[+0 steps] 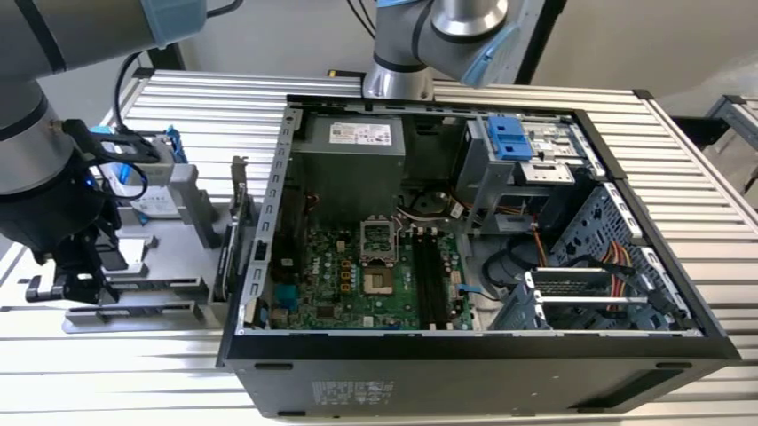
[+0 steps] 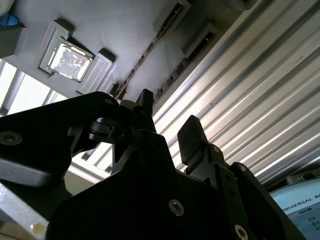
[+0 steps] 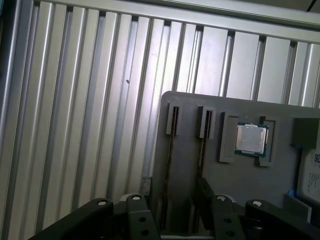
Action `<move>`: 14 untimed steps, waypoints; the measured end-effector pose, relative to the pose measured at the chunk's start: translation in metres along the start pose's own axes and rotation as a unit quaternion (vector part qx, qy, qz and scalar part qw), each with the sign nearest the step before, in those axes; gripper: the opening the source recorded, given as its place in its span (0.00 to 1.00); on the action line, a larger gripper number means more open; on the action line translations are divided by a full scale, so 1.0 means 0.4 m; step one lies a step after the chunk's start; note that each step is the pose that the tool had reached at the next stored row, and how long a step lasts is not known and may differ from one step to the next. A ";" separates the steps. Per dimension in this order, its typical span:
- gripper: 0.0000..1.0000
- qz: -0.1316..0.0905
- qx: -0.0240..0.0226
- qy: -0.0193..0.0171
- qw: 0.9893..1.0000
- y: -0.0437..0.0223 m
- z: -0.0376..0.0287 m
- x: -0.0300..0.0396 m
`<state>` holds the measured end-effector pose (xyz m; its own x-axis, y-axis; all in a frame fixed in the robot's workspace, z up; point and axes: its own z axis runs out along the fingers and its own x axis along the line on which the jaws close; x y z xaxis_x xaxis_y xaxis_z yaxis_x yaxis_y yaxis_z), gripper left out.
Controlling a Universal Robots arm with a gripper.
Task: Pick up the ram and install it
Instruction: 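Pick up the ram and move it above insertion slot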
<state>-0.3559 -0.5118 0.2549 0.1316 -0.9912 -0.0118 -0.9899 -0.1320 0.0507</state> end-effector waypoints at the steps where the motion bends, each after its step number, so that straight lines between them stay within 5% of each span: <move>1: 1.00 0.000 0.000 0.000 1.000 0.000 0.001 0.000; 14: 1.00 0.000 0.000 0.000 1.000 0.000 0.009 0.000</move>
<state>-0.3559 -0.5118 0.2513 0.1315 -0.9913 -0.0114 -0.9900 -0.1319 0.0507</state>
